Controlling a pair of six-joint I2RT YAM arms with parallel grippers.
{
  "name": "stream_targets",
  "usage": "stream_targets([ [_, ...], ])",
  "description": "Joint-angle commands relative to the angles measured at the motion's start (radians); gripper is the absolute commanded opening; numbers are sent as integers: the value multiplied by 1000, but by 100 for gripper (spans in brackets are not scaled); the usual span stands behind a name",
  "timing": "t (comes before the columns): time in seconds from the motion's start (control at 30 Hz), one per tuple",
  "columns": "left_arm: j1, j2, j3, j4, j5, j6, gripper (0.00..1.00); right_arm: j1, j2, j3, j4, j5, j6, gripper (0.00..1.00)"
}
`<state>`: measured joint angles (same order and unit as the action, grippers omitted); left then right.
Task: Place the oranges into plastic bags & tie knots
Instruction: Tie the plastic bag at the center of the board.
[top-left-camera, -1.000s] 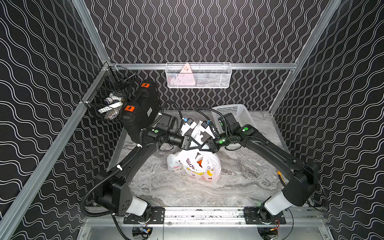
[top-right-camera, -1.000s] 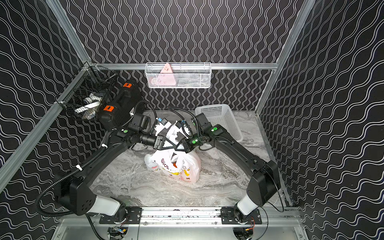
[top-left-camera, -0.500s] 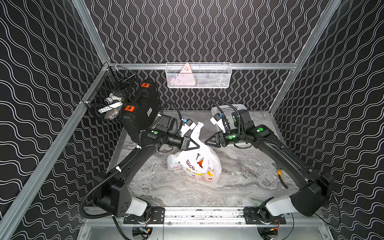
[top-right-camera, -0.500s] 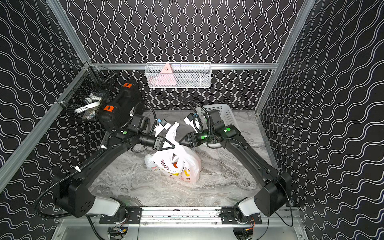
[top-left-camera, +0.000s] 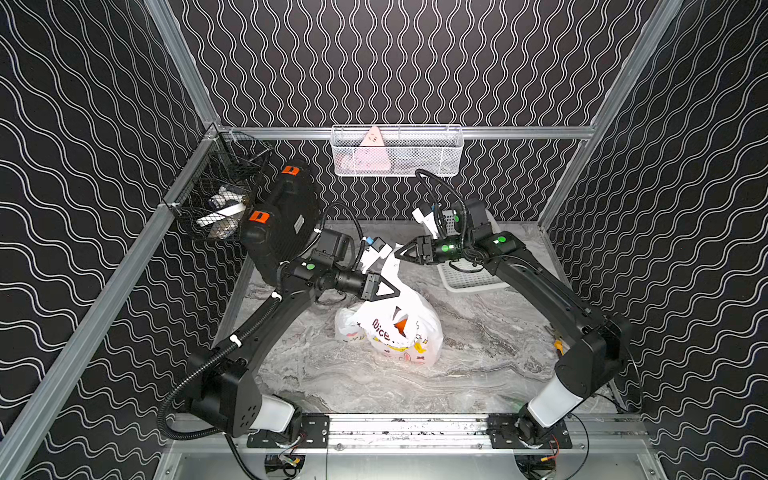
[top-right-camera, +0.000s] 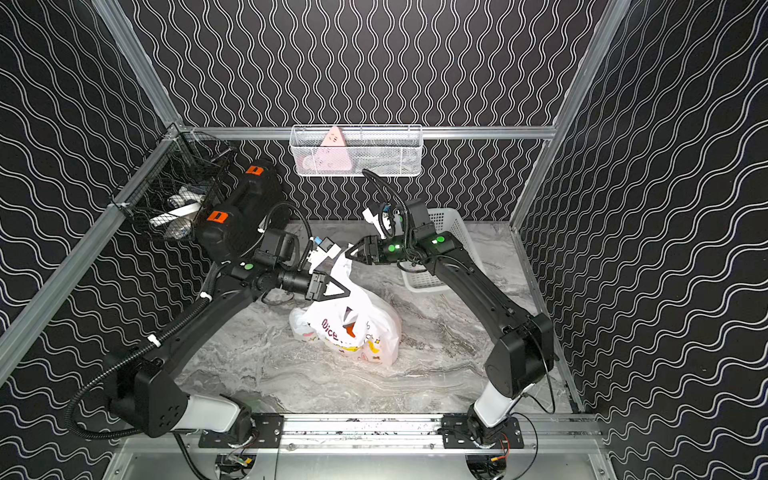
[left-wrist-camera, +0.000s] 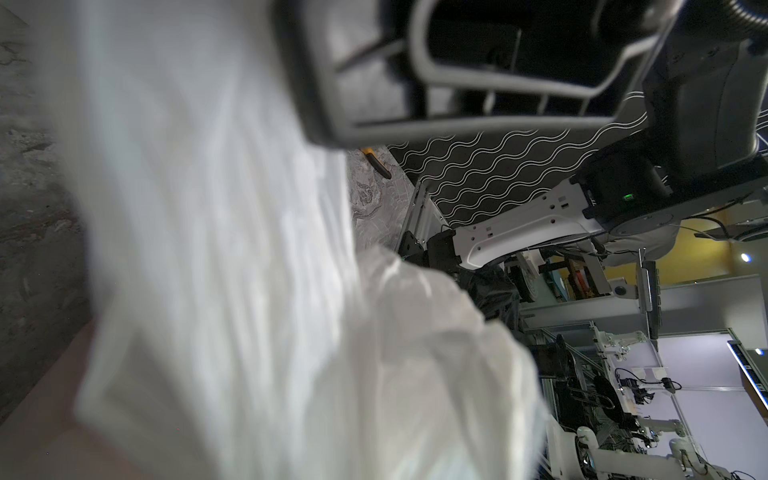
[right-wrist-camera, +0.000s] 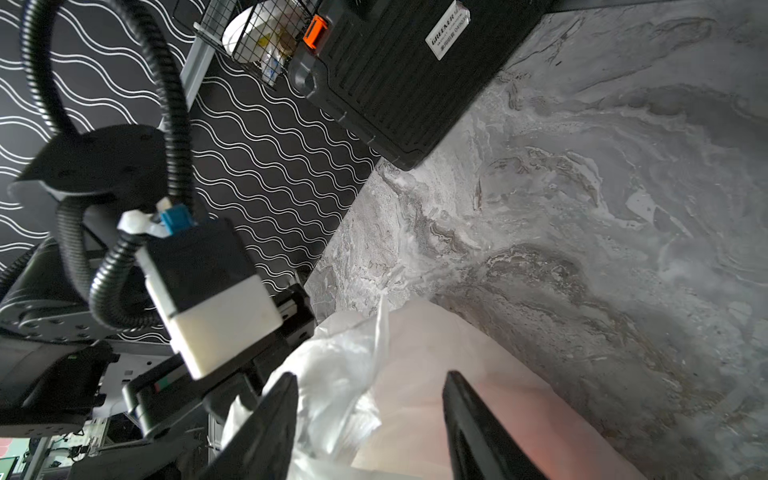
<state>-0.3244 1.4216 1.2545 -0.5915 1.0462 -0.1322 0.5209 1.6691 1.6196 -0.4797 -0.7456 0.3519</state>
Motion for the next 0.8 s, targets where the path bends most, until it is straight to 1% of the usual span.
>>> stream_targets([
  [0.0,1,-6,-3,13,25,7,1,1,-11,-11,48,3,30,50],
  [0.07,1,-6,-3,14,26,8,1,1,-18,-22,62,3,43,40],
  [0.1,1,-6,-3,16,26,7,1,1,-18,-22,70,0,49,37],
  [0.13,2,-7,-3,16,29,9,1,1,-16,-24,76,-4,54,40],
  [0.2,1,-6,-4,15,29,9,1,1,-12,-22,91,-13,63,57],
  [0.23,1,-7,-6,13,28,13,1,1,-10,-22,100,-17,67,61],
  [0.3,1,-9,-10,12,28,15,1,3,-5,-22,118,-22,77,62],
  [0.4,1,-14,-17,16,31,12,1,5,11,-12,129,-30,85,61],
  [0.47,1,-18,-18,18,28,11,1,9,20,-5,126,-33,85,56],
  [0.57,1,-18,-14,13,30,14,1,10,27,-6,124,-36,82,42],
  [0.63,1,-14,-12,15,28,14,1,10,22,-11,115,-29,82,29],
  [0.67,2,-14,-11,20,29,11,2,10,17,-13,106,-22,80,24],
  [0.73,1,-10,-12,33,29,2,5,9,-3,-9,68,6,65,11],
  [0.77,1,-7,-10,36,31,0,6,9,-12,-8,50,27,60,8],
])
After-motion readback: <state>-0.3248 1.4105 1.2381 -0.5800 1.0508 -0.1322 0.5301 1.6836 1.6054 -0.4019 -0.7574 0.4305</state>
